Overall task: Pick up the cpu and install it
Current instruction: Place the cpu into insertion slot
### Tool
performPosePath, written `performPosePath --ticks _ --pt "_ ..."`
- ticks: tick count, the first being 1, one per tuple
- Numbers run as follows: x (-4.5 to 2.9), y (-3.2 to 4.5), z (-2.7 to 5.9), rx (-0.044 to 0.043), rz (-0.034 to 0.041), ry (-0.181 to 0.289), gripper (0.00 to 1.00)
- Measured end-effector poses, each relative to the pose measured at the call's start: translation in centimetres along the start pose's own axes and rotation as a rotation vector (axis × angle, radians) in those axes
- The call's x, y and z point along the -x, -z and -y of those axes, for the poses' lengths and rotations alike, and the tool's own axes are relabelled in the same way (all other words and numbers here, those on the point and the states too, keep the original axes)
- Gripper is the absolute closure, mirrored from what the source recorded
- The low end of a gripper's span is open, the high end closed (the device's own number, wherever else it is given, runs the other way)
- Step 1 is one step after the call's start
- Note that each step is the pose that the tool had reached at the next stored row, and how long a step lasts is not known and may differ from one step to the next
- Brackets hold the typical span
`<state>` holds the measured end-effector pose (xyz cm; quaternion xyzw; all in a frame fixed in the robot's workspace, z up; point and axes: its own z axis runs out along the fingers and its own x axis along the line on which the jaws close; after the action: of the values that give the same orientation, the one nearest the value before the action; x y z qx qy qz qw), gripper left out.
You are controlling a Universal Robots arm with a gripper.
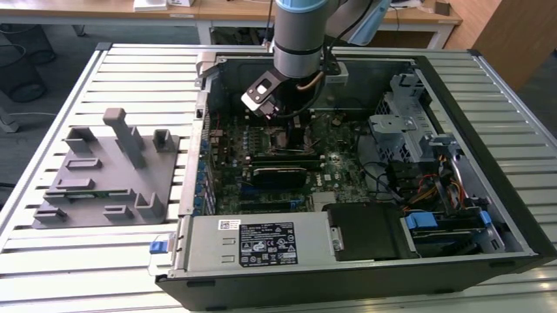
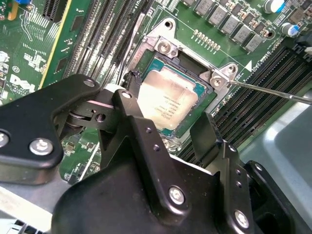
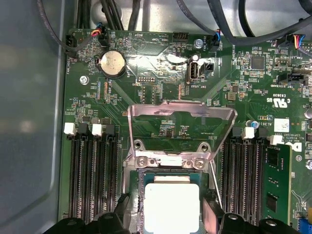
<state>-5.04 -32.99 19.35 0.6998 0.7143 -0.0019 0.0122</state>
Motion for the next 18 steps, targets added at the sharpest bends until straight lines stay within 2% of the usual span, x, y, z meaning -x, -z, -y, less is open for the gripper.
performPosePath --ticks 11,14,18 --pt "-0.07 -0.18 0.02 0.0000 -0.0056 -0.001 0.32" --pt "-0.08 -0.19 0.02 -0.0001 0.0012 -0.001 0.32" --pt "-0.07 -0.13 0.02 -0.0005 0.0161 -0.001 0.32"
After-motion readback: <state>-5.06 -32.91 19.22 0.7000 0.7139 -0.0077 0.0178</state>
